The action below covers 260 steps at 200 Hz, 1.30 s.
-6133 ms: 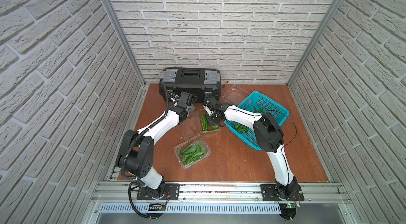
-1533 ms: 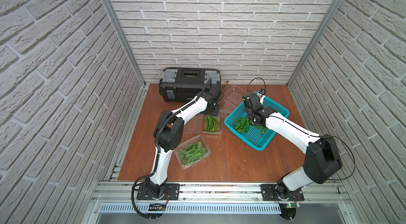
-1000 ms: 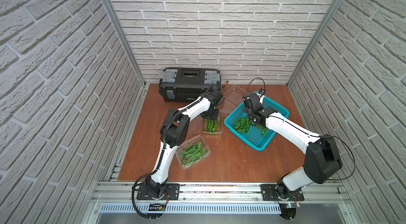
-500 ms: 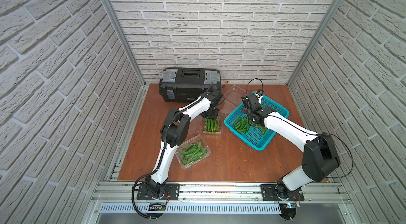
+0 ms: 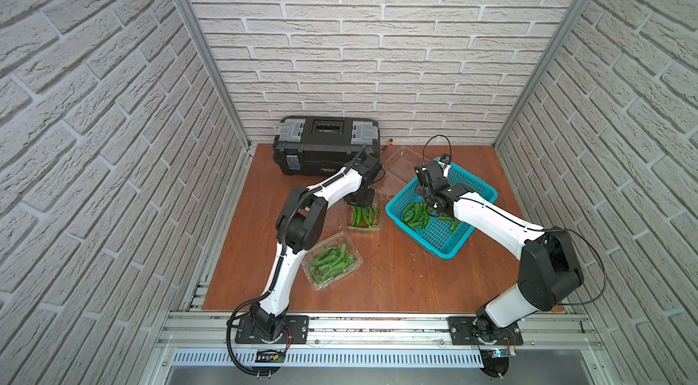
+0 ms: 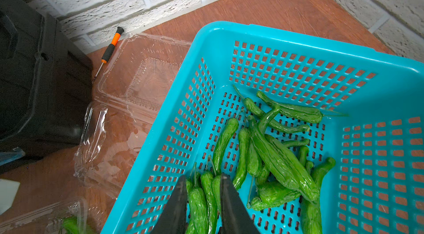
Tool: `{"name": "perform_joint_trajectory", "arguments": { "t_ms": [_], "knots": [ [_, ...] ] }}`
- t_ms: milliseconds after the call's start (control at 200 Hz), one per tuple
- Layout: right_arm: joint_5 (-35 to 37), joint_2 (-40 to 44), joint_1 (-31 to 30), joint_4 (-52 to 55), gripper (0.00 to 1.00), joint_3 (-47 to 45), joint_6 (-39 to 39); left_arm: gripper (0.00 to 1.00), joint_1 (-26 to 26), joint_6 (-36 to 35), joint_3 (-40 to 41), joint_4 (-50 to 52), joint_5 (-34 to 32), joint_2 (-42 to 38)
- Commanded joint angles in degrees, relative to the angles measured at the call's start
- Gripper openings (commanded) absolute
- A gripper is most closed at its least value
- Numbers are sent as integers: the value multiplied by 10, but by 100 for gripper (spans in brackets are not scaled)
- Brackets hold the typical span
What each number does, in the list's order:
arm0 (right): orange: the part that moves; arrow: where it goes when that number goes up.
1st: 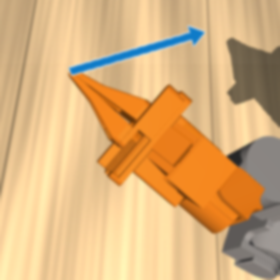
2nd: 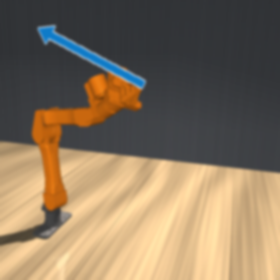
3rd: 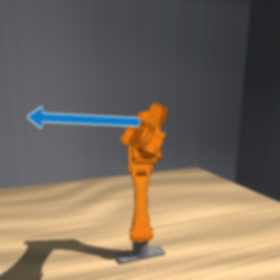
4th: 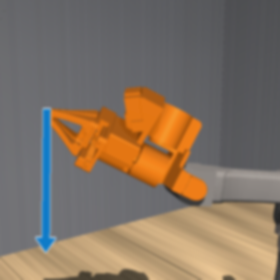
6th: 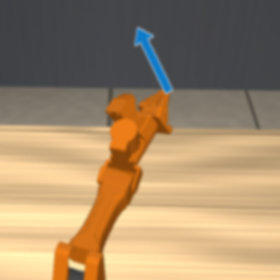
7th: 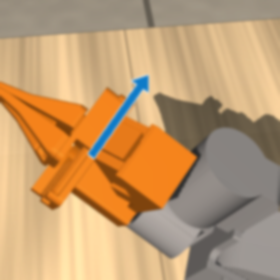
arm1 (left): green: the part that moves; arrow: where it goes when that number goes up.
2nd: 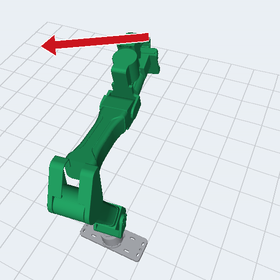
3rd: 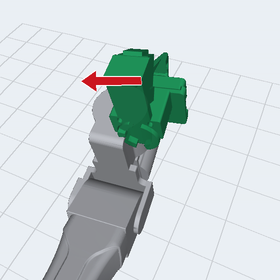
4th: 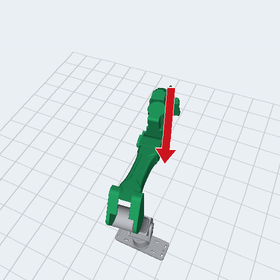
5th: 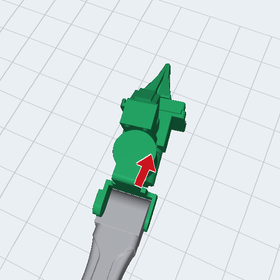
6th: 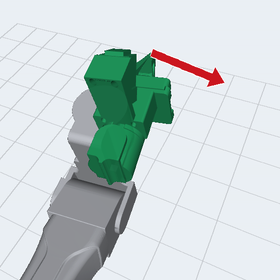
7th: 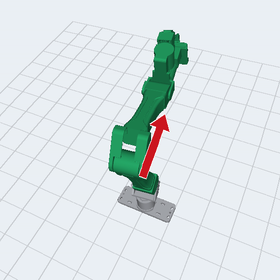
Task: Take small green peppers out of containers
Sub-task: Pick up the green pepper from the packing box.
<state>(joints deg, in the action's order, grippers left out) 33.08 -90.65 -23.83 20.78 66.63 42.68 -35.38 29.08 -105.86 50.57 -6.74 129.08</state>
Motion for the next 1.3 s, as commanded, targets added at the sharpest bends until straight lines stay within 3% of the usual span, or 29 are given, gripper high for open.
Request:
{"name": "perform_joint_trajectory", "arguments": {
  "t_ms": [0, 280, 495, 605, 690, 895, 1195, 1295],
  "knots": [
    [-1, -3, 1, -14, 27, 15, 3, 21, 4, -8, -16, 41, 8, 31],
    [-7, -5, 1, -19, 27, 11, 5, 20, 3, -11, -39, 67, 9, 49],
    [-6, -3, 1, -22, 27, 7, -4, 33, 3, -11, -37, 81, -7, 39],
    [-2, 0, 2, -24, 27, 3, -8, 33, 3, -13, -21, 65, -10, 25],
    [-4, 0, 2, -25, 27, 5, -10, 28, 3, -16, -16, 57, -4, 25],
    [-26, 1, 2, -36, 27, 17, -39, 0, 2, -23, -29, 43, 5, 16],
    [-27, 18, 3, -69, 27, 8, -68, 0, -32, -80, -28, -18, -59, -107],
    [-19, 25, 9, -68, 27, 3, -68, 0, -41, -94, -24, -37, -52, -136]
  ]
}}
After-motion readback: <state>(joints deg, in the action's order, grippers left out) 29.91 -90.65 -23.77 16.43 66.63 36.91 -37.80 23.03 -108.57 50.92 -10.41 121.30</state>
